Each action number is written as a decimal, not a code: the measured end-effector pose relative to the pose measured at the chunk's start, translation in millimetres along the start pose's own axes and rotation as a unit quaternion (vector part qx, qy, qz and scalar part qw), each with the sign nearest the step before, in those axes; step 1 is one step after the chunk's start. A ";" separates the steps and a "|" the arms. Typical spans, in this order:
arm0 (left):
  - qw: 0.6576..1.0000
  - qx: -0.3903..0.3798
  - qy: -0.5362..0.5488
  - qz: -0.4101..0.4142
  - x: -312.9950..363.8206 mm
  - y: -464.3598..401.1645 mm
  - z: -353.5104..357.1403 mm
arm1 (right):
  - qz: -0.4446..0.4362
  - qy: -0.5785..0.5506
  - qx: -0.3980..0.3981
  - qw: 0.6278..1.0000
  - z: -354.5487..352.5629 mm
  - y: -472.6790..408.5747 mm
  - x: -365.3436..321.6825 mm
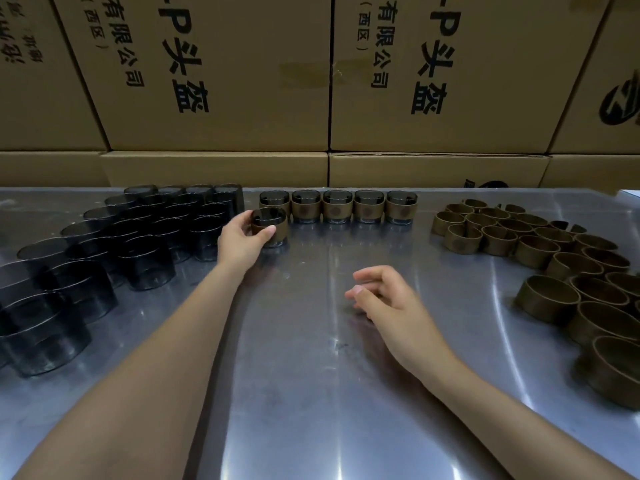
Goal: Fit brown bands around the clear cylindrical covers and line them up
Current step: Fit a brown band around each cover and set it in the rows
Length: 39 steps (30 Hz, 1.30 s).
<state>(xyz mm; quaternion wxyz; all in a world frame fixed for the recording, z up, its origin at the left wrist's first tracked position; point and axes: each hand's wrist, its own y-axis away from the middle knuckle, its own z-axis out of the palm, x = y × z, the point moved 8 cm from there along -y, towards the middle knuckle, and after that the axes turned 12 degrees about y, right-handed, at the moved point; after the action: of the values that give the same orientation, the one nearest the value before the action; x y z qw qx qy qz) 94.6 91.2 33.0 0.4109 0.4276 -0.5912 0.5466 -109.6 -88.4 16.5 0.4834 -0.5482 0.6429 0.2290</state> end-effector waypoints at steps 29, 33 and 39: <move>0.982 -0.013 -0.185 -0.032 -11.5 -19.4 14.2 | -0.016 0.037 -0.009 0.999 1.8 2.8 -5.8; 0.979 -0.018 -0.197 -0.042 -14.0 -19.9 14.7 | -0.020 0.041 -0.013 0.999 2.2 2.4 -6.1; 0.980 -0.017 -0.191 -0.050 -12.3 -13.2 14.0 | -0.025 0.036 -0.014 0.999 1.5 1.7 -5.4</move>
<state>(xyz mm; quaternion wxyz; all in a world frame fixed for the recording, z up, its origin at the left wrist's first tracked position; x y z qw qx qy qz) 110.6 77.4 24.3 0.3246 0.5460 -0.6460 0.4233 -111.0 -84.0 20.2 0.4581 -0.5789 0.6425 0.2056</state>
